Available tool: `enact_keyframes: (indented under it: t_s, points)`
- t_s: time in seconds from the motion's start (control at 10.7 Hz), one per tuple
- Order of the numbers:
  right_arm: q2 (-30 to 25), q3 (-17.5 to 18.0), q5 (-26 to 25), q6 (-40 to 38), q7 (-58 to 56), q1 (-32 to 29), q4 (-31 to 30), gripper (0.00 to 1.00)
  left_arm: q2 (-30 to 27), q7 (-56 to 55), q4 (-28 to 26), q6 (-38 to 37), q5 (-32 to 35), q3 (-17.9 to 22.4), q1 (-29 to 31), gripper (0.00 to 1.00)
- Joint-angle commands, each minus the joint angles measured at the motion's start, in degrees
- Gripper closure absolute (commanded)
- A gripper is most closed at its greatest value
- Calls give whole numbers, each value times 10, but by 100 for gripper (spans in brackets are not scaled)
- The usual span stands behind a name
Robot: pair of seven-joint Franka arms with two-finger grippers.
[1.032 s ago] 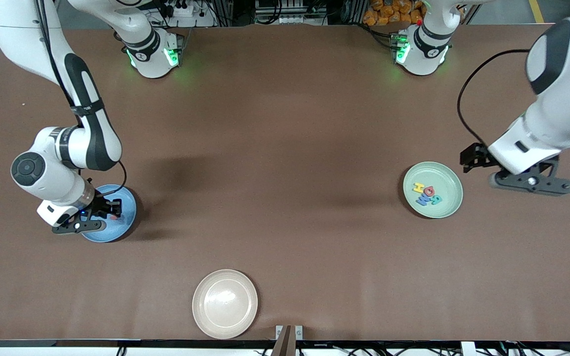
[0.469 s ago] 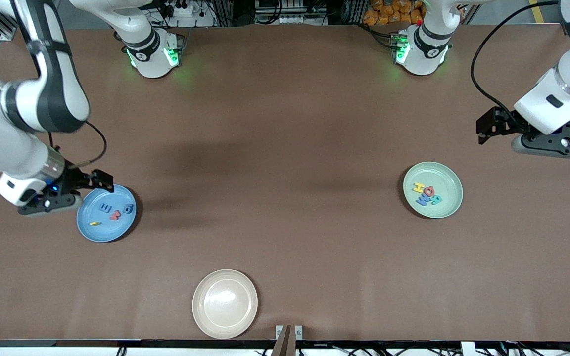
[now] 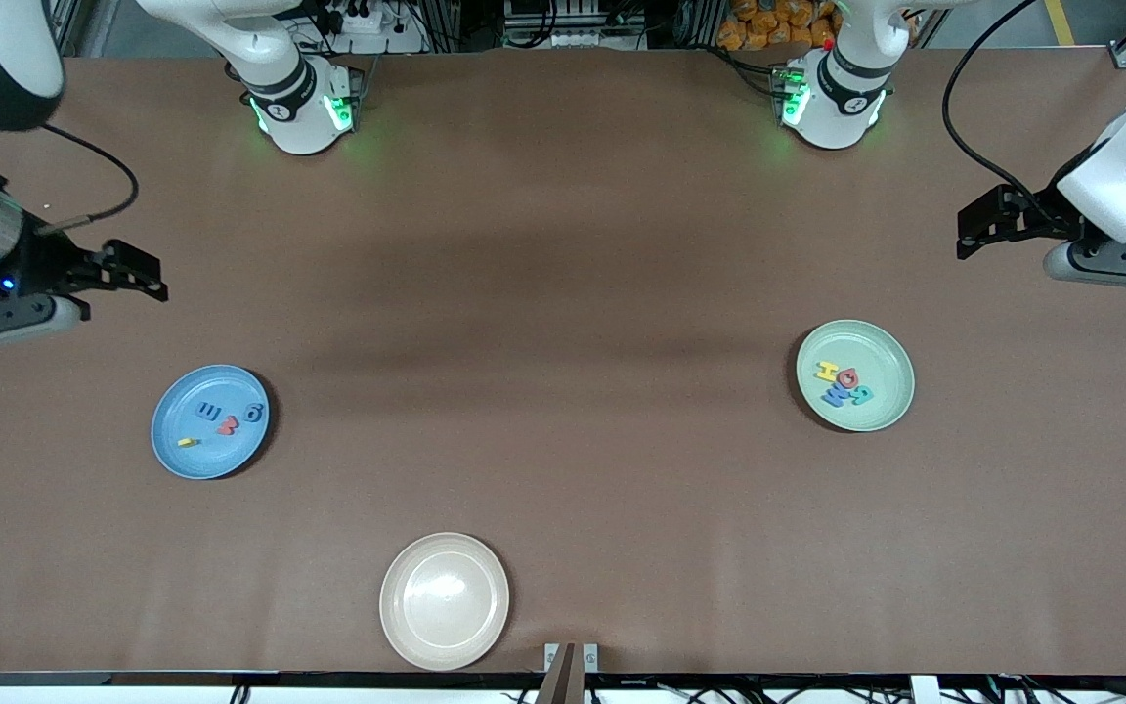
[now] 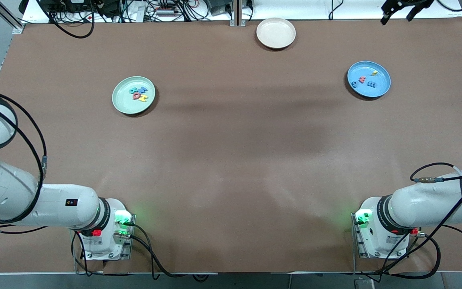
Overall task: Sort upper and lower case letters into plates
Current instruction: 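Drop the a on the blue plate with the right gripper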
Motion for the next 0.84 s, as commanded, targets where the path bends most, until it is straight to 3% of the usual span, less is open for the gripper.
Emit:
enact_keyframes:
  t_s: [0.0, 0.75]
  points:
    - [2, 12, -13, -65, 43, -6, 56, 0, -20, 15, -2, -12, -18, 7, 5, 0]
    - [-15, 11, -42, -84, 64, -4, 82, 0, -37, 7, -3, -14, -17, 25, -11, 0]
